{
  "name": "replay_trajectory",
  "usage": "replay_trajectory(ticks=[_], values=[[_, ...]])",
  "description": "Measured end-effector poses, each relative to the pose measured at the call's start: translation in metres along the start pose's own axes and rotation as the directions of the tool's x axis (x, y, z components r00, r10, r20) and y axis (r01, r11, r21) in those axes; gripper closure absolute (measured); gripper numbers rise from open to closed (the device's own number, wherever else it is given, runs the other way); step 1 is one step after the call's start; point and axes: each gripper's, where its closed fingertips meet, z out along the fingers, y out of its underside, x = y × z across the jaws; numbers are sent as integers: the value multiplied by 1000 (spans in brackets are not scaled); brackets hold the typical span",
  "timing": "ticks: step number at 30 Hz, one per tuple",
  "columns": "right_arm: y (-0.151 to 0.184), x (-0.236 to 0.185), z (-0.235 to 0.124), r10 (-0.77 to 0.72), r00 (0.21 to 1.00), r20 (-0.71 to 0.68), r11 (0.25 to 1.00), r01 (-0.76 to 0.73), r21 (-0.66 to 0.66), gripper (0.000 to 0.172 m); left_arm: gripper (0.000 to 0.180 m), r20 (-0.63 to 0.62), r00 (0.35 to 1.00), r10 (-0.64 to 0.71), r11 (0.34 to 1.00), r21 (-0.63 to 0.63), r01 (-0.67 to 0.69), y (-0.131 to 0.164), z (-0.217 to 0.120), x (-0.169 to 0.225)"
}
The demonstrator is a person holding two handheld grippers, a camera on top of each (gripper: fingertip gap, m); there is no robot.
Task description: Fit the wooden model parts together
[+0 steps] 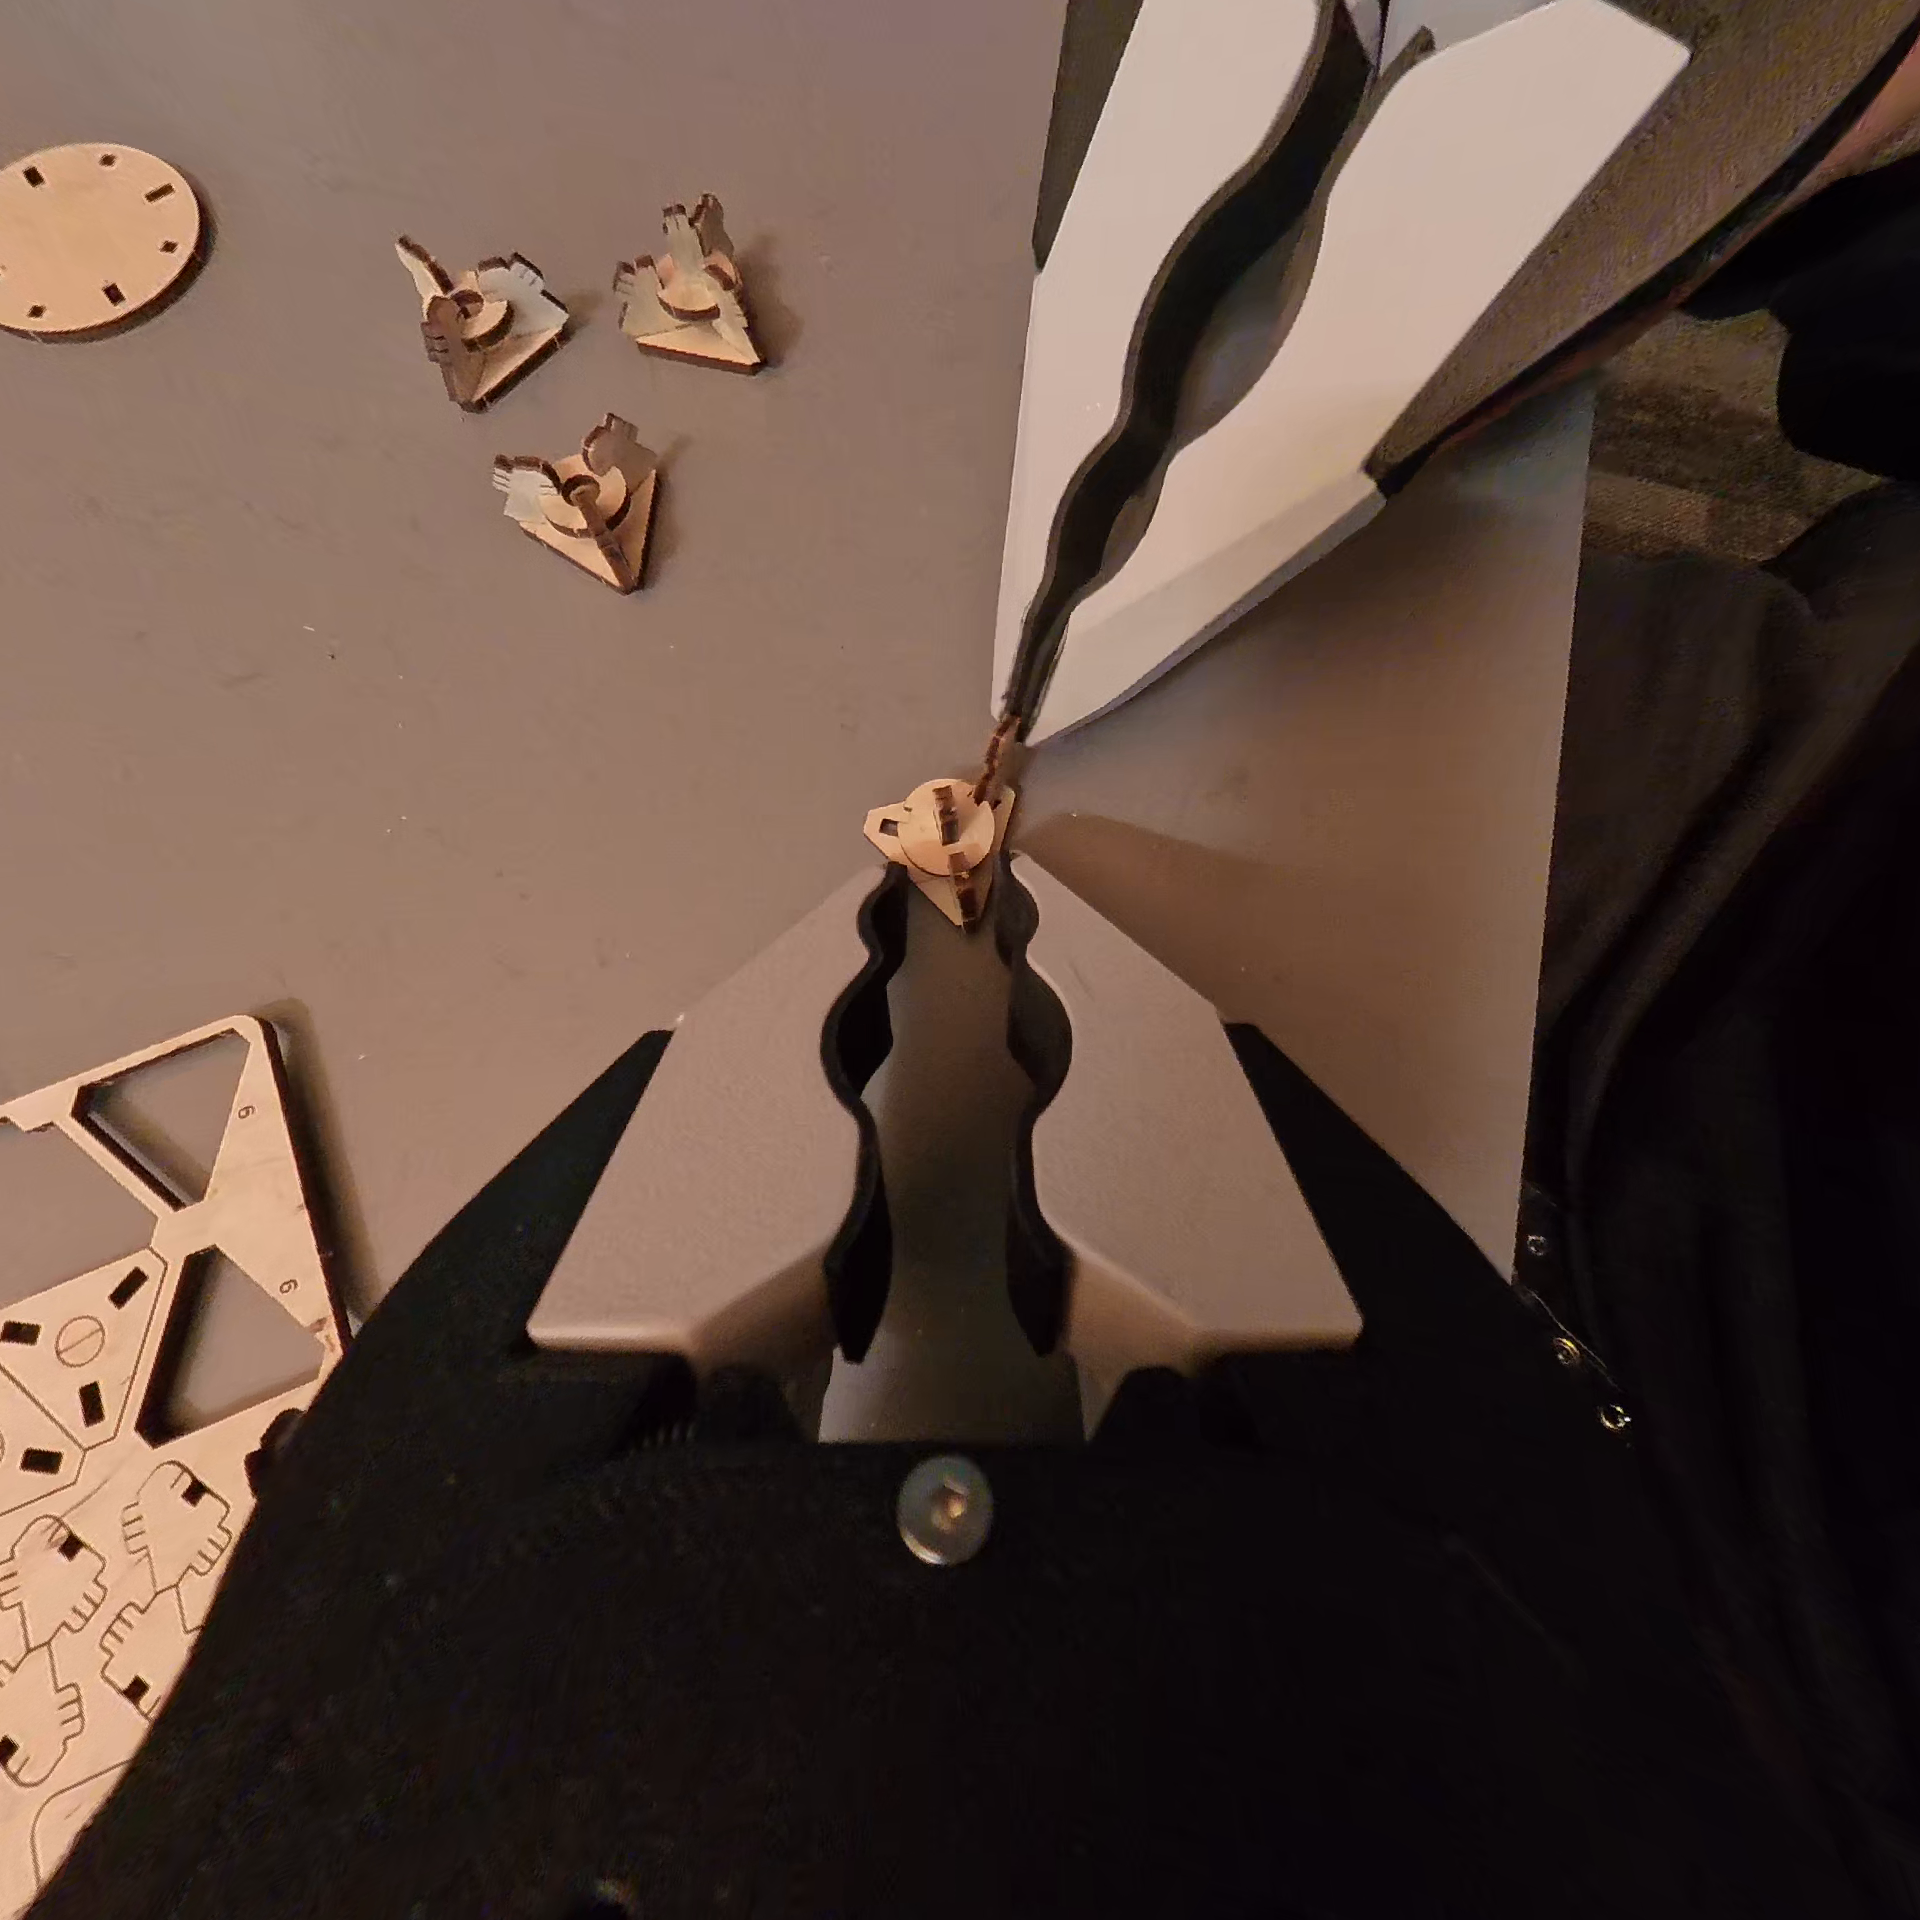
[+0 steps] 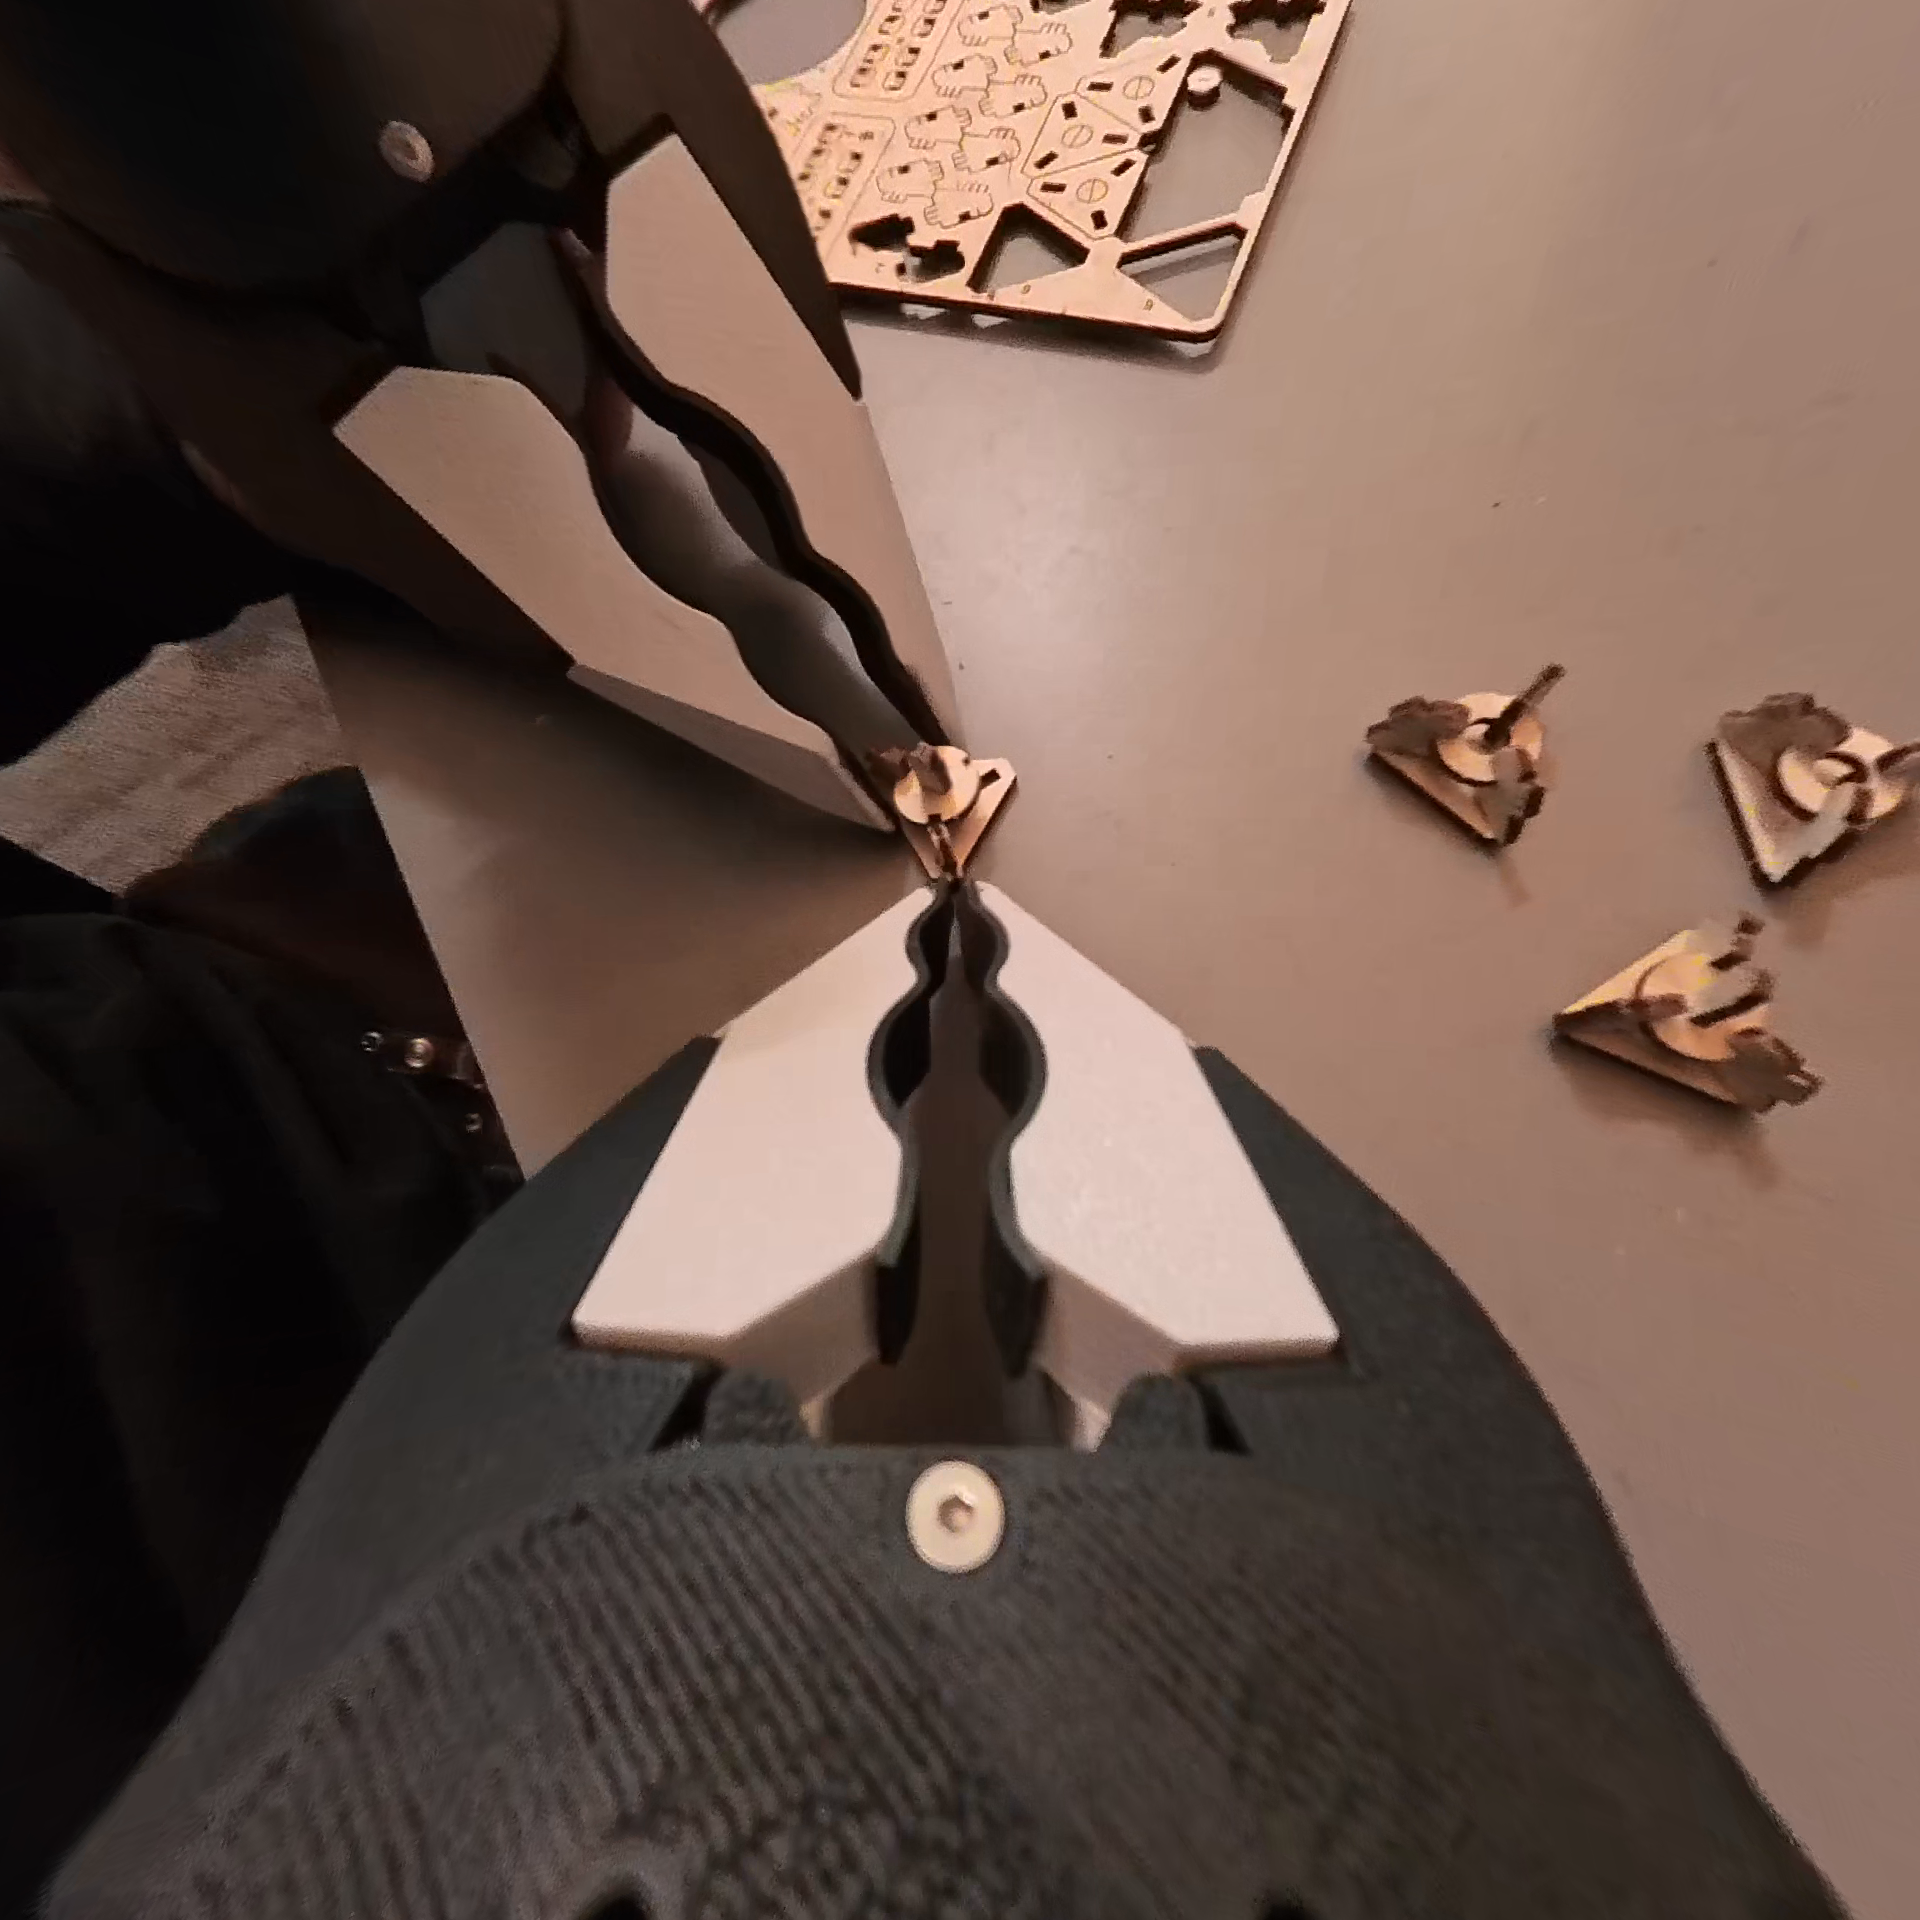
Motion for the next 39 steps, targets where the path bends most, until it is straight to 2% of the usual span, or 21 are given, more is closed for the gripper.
replay_trajectory(ticks=[6, 16, 25, 30, 35, 39], values=[[0, 2, 1, -85, 993, -85, 996, 81, -42, 171, 164, 6, 1000, 6, 1000, -2, -6, 1, 0, 0], [3, -4, 2, -117, 991, -64, 992, 113, -60, 169, 164, 4, 1000, 1, 1000, -2, -1, 1, 0, 0], [2, -3, 2, 4, 1000, 4, 1000, -4, -31, 171, 164, 9, 1000, 5, 1000, -3, -5, 1, 0, -1], [3, -4, 2, -3, 1000, 1, 999, 3, -35, 171, 162, 0, 1000, 11, 1000, -4, -11, 1, 0, 0], [2, -4, 2, -9, 1000, -1, 999, 8, -37, 171, 149, -2, 1000, 6, 1000, 11, -6, -1, -1, -1], [2, -5, 2, -9, 1000, -2, 999, 9, -38, 171, 151, 27, 999, 46, 999, 7, -46, -2, 1, -1]])
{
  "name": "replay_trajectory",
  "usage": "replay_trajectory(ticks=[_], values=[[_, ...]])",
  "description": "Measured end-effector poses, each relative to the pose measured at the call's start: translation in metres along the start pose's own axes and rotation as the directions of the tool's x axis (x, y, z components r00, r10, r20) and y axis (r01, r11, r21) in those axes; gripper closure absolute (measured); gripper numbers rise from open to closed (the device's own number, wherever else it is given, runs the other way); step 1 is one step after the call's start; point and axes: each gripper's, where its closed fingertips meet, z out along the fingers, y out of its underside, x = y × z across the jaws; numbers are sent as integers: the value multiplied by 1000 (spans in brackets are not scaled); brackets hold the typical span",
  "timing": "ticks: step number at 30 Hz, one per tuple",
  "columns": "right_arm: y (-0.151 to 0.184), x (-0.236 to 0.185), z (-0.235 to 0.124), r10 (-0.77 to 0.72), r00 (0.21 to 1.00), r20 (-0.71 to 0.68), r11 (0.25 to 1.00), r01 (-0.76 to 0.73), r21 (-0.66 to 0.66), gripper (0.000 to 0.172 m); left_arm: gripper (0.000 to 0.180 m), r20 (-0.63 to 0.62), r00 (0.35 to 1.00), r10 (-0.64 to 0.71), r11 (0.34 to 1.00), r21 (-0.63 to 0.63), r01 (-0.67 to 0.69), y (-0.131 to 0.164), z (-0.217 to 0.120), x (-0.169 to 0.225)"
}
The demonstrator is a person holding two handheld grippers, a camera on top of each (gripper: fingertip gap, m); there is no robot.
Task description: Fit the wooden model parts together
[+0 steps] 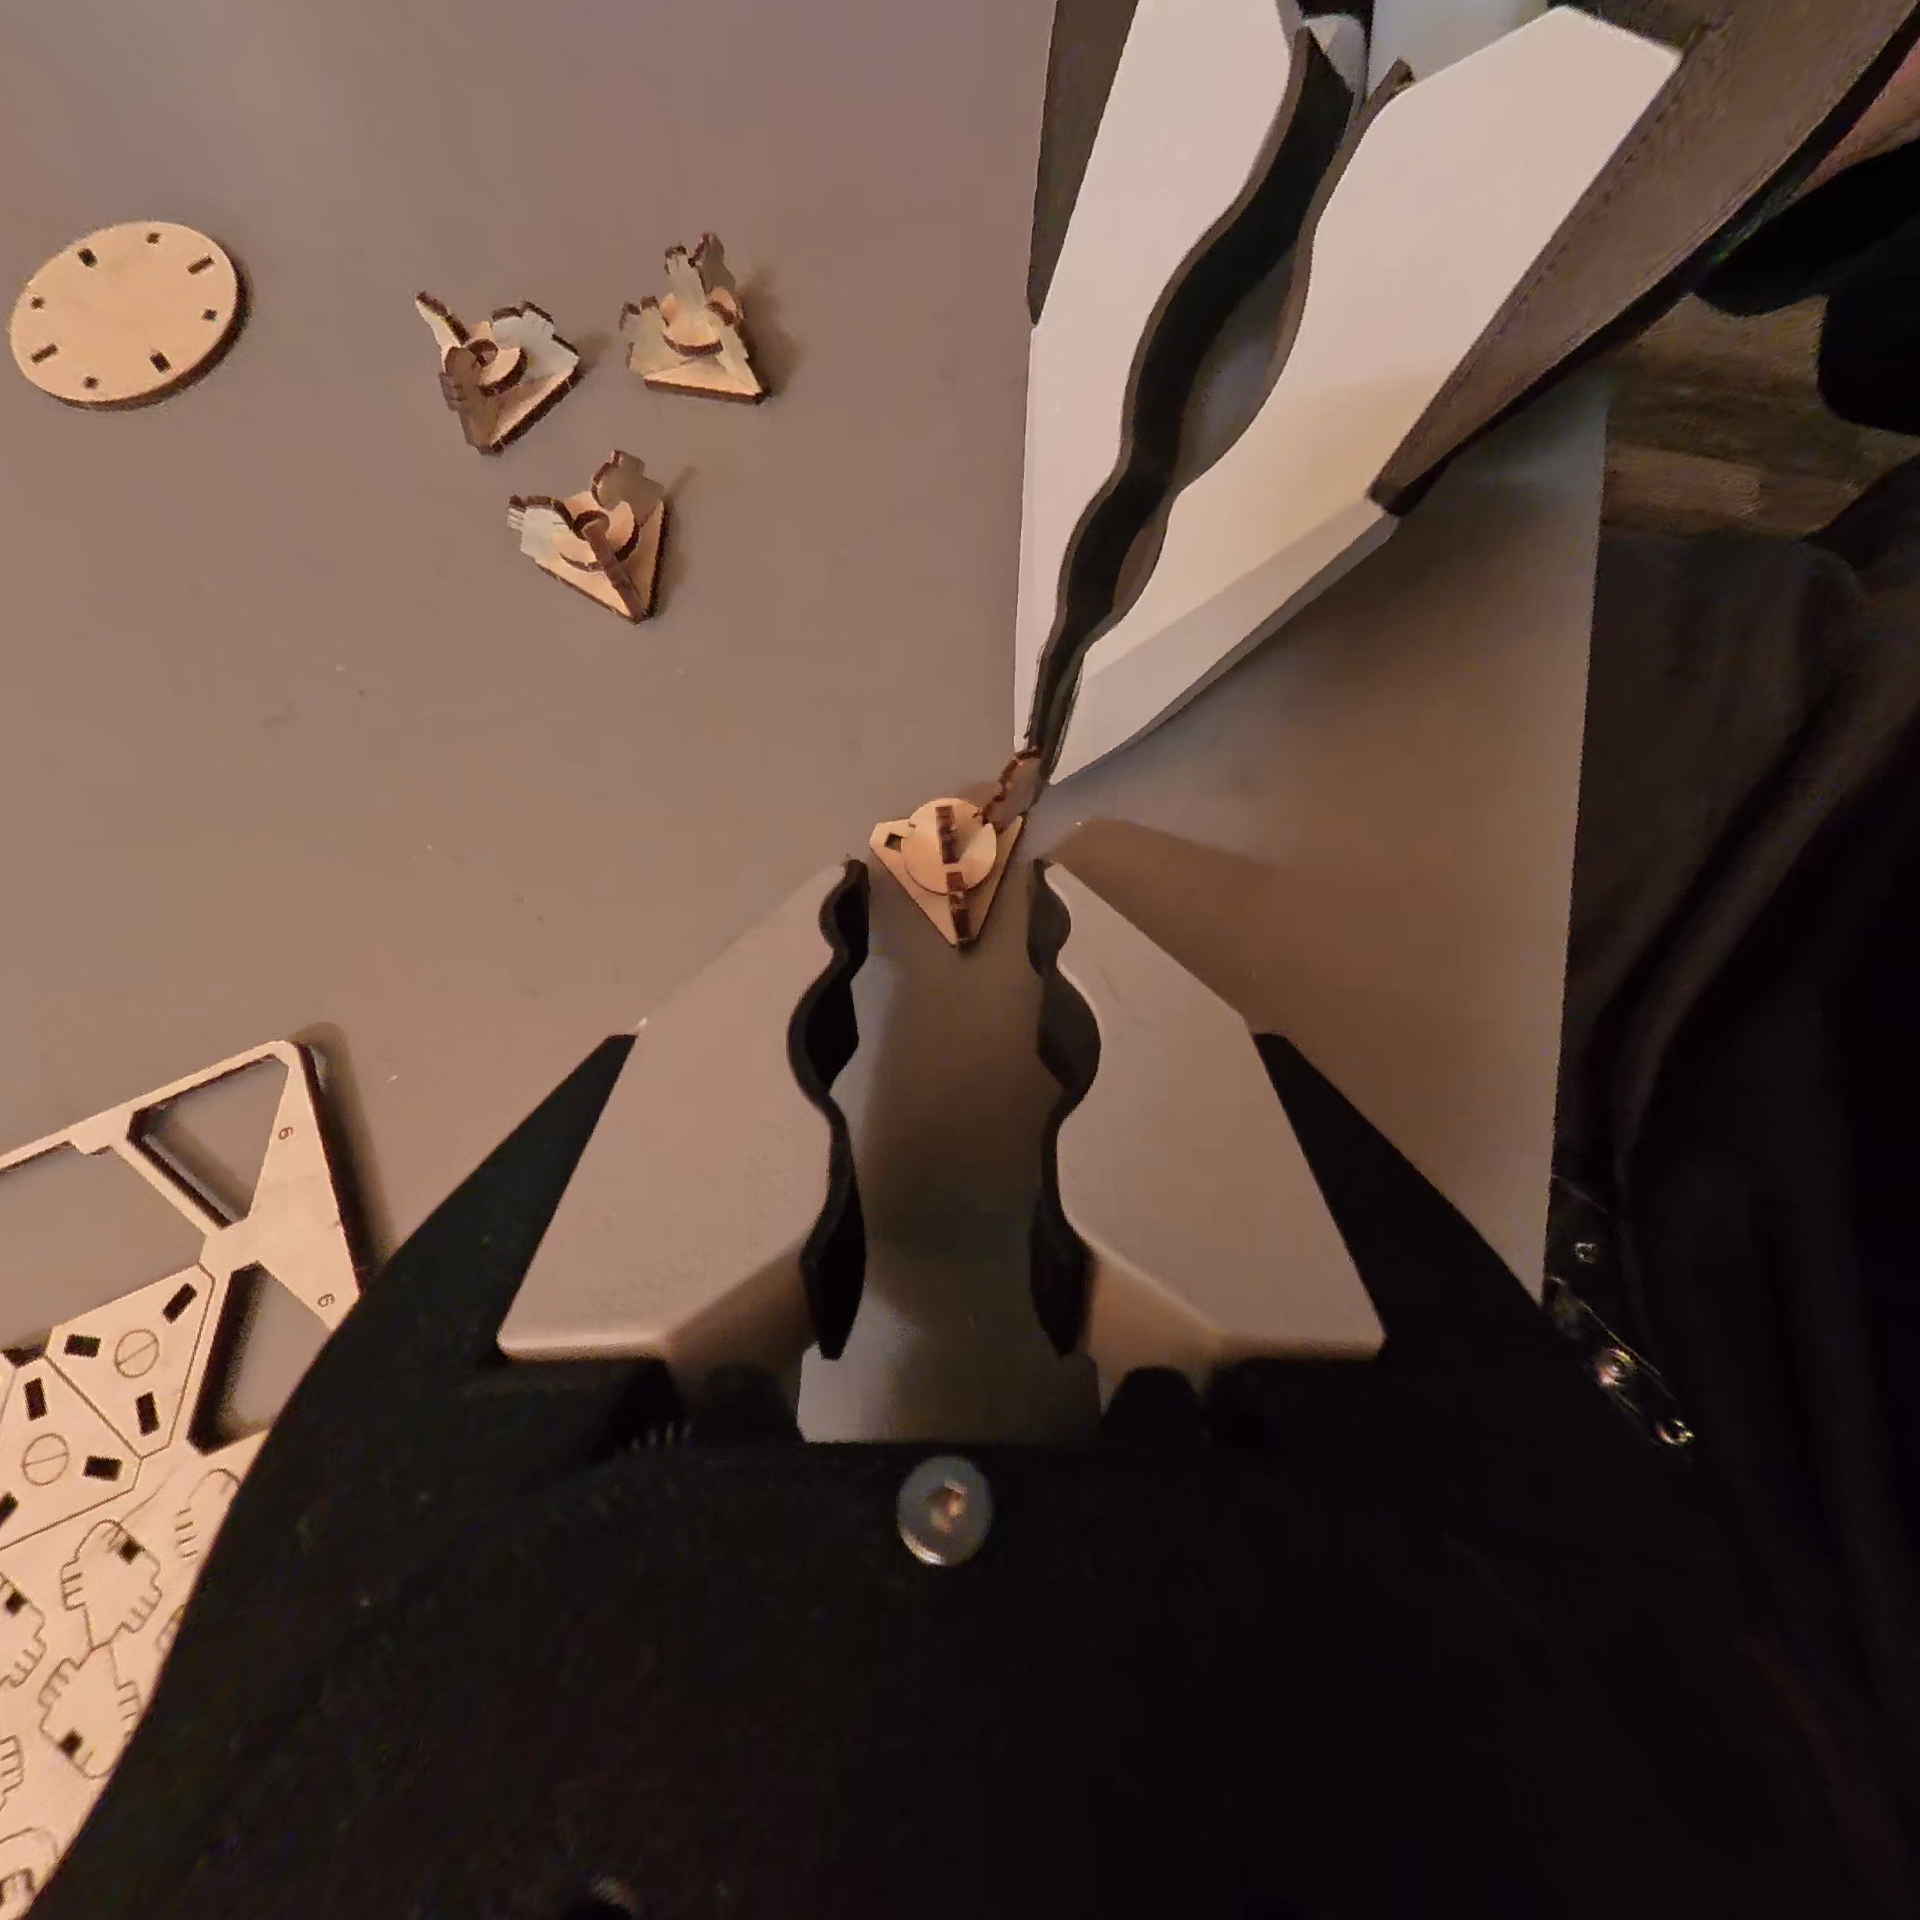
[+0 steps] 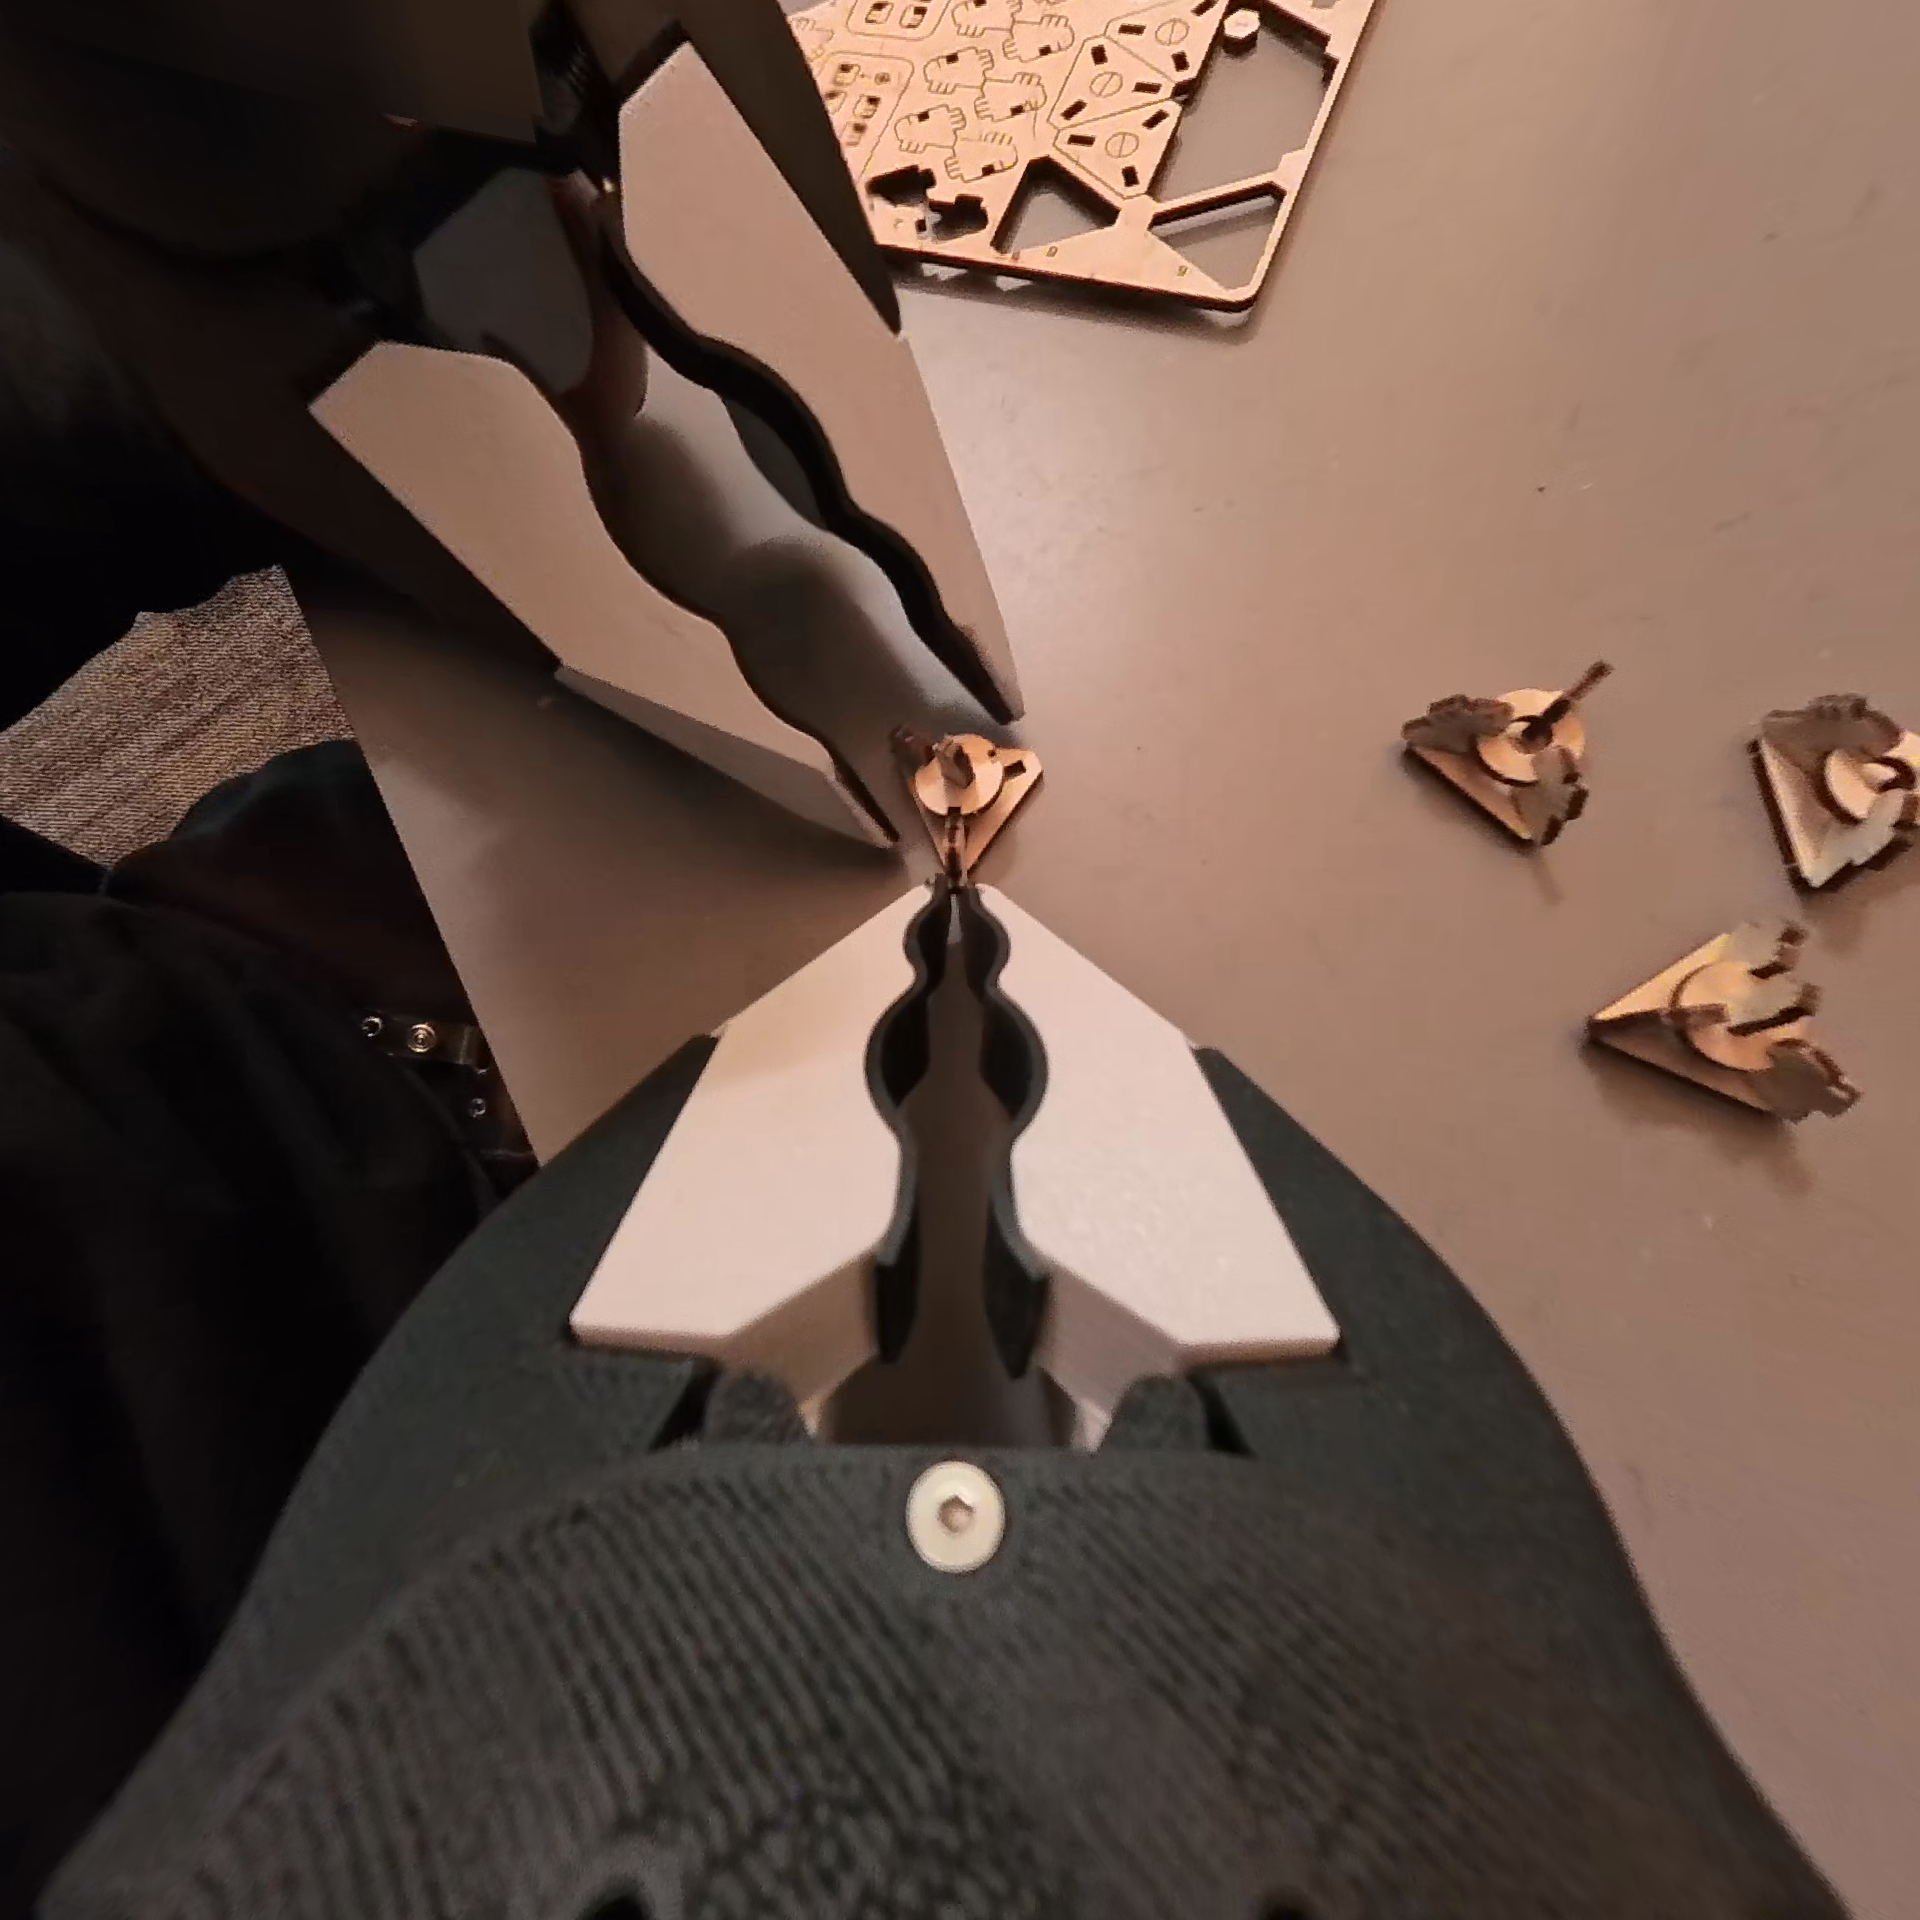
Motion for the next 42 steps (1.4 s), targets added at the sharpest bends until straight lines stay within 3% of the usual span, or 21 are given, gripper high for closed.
replay_trajectory(ticks=[17, 42], values=[[-1, 0, 1, -11, 1000, -13, 1000, 11, -17, 171, 165, 30, 999, 21, 1000, 22, -22, -6, 1, -1], [-1, 1, 2, -79, 993, -92, 994, 71, -88, 172, 164, 63, 998, 29, 999, 12, -29, -4, 0, -2]])
